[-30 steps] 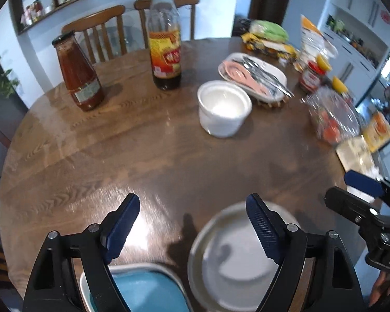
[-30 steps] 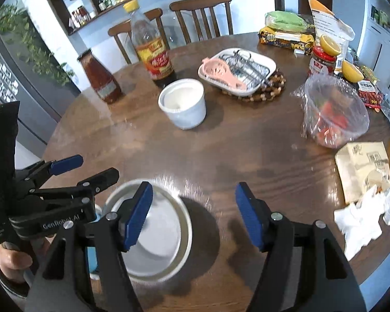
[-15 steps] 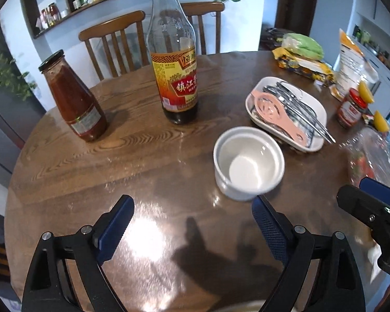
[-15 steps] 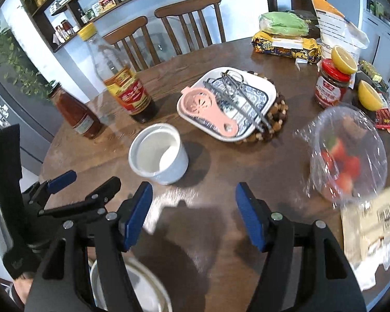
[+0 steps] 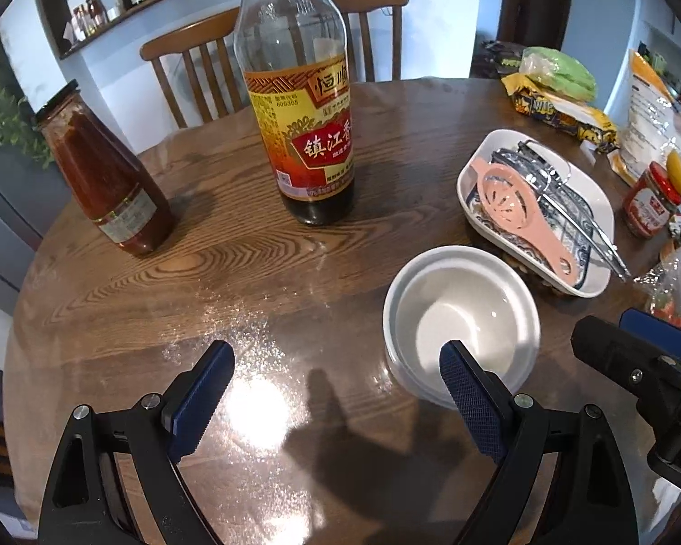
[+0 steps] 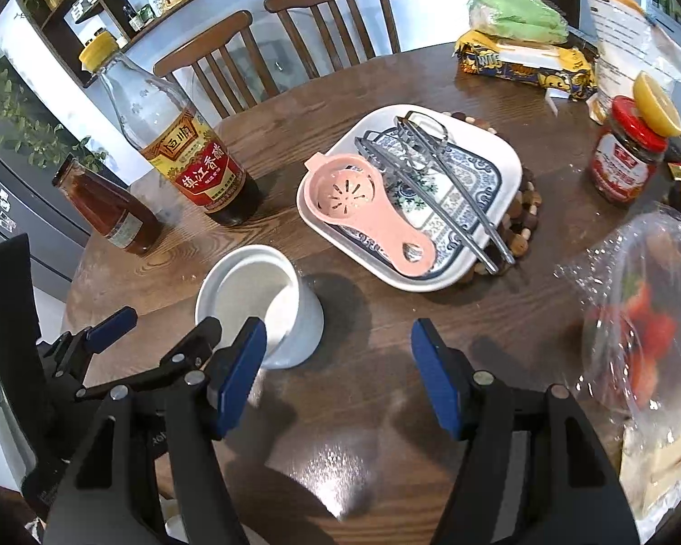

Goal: Organize plates and bowls

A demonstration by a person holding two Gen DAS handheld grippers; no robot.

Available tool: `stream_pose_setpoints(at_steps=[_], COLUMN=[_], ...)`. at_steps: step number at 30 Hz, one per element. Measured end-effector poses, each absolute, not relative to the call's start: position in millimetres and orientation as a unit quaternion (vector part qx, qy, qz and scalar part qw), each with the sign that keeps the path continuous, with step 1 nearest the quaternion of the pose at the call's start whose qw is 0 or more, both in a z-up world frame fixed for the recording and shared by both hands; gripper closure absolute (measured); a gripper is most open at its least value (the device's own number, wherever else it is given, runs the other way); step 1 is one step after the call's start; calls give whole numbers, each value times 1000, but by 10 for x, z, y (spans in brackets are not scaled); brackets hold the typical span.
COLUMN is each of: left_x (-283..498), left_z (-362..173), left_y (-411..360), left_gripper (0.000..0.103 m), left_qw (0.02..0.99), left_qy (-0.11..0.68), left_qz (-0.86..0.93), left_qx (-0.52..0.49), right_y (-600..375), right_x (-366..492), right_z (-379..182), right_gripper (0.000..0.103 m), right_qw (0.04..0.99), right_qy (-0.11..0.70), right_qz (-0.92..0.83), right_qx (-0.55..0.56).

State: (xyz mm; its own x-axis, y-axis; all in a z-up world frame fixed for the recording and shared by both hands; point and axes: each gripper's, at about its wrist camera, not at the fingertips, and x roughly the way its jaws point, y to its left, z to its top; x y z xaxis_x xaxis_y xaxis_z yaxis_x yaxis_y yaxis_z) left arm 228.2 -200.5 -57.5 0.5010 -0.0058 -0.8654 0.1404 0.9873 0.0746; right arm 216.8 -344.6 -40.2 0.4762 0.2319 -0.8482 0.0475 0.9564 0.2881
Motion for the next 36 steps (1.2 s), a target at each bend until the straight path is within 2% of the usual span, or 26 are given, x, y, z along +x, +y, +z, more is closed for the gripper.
stream_pose_setpoints(at_steps=[18,23,28,31,34,36], left_x=[2500,2519,2518,2512,2519,2515], left_z=[-782,-836,-857,-858,-870,-873], left_y=[-1987,-1985,-1981,-1996,-2011,-2039], left_gripper=[11,11,12,18,19,41], left_qw=[845,843,844,844,842,840], left_qy=[530,534,531,529,532,533], left_qz=[-48,-46,-51,-57,-67,-73], left_qx=[48,54,57,63,63,65], right_y=[-3308,-3265,-3212,-3214,-3215,-3197], right_x=[2489,2550,2580,2586,2592,2606], right_z=[-625,-704,-747,-765,-786,-809], right_gripper=[37,54,61,63,70,73], right_qw=[832,825,822,820,818,816], right_qy=[534,543,548,550,553,556], right_qz=[60,66,71,75,76,78], right_qx=[136,143,141,141,139,138])
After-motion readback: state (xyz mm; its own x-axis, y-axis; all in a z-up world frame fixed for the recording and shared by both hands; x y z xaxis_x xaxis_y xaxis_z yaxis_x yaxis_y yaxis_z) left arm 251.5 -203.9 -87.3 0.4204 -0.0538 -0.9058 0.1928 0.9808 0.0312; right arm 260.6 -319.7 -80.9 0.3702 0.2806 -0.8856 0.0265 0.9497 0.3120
